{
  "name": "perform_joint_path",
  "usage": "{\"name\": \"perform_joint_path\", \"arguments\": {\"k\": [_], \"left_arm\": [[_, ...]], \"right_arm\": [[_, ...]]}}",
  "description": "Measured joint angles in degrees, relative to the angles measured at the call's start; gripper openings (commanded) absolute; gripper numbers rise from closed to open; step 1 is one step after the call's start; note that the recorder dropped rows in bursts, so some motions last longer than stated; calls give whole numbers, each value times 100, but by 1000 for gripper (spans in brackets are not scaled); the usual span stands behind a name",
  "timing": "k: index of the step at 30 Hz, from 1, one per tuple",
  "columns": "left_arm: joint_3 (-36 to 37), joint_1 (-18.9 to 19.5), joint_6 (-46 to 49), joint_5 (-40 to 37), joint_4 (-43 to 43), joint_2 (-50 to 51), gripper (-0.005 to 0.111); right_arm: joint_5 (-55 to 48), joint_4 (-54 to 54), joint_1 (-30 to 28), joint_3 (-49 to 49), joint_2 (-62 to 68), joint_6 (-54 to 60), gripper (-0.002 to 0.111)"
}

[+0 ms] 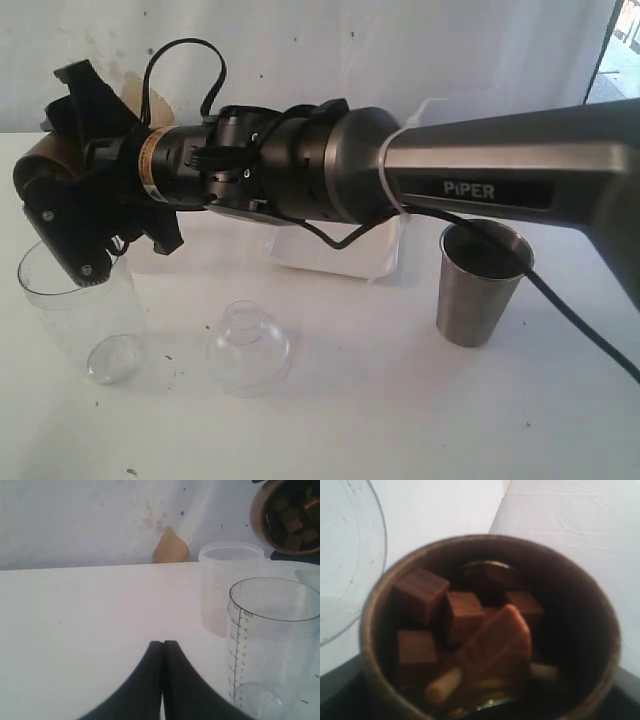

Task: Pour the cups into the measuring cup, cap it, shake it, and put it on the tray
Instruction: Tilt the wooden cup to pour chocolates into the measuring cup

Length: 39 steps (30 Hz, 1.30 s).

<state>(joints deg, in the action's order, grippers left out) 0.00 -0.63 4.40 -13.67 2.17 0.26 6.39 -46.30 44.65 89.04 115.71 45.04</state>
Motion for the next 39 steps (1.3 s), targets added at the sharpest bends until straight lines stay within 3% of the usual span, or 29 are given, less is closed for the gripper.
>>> {"name": "perform_joint_path", "arguments": {"k": [39], "left_arm": [[0, 0, 0, 0, 0, 0, 0]], "right_arm": [[133, -9, 0, 3, 305, 1844, 0]]}}
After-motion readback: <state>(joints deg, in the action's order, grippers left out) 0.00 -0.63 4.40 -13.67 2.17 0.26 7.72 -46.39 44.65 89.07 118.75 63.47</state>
